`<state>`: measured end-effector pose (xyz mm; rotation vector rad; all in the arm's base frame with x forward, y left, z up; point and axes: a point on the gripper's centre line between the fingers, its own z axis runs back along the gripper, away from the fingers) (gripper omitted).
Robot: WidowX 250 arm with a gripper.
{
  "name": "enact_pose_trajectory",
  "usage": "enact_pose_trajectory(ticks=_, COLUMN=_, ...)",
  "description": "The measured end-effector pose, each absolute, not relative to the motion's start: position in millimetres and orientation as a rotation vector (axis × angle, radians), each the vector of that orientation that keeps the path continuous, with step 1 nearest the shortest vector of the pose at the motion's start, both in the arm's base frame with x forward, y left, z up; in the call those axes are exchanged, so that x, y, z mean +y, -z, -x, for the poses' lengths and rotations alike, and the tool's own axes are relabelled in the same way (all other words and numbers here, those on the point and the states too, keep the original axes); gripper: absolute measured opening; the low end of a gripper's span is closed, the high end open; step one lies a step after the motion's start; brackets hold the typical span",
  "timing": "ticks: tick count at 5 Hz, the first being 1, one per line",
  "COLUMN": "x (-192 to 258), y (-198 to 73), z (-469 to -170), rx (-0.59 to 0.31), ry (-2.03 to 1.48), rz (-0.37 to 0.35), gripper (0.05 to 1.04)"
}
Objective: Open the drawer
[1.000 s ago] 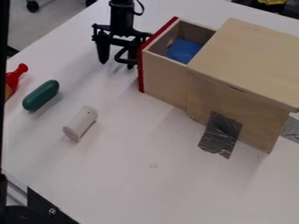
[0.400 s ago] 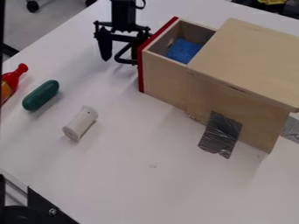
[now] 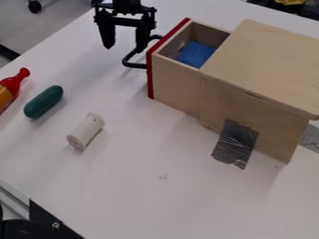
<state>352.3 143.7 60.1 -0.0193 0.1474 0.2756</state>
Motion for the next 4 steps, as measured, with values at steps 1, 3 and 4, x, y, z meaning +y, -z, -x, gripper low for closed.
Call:
enact_pose_trajectory(ticks=1, x=146, y=-61, z=-346, rx=0.128, ry=-0.244, rz=-0.016, gripper=0.999)
enact_pose_trajectory(ticks=3, x=139, y=-74, z=-329, rx=0.071, ry=-0.195, rz=-0.046, gripper=0.999)
enact_pose_trajectory(ticks=4, x=136, y=-82, z=-325, rx=0.052, ry=-0.19, rz=-0.024, gripper=0.999)
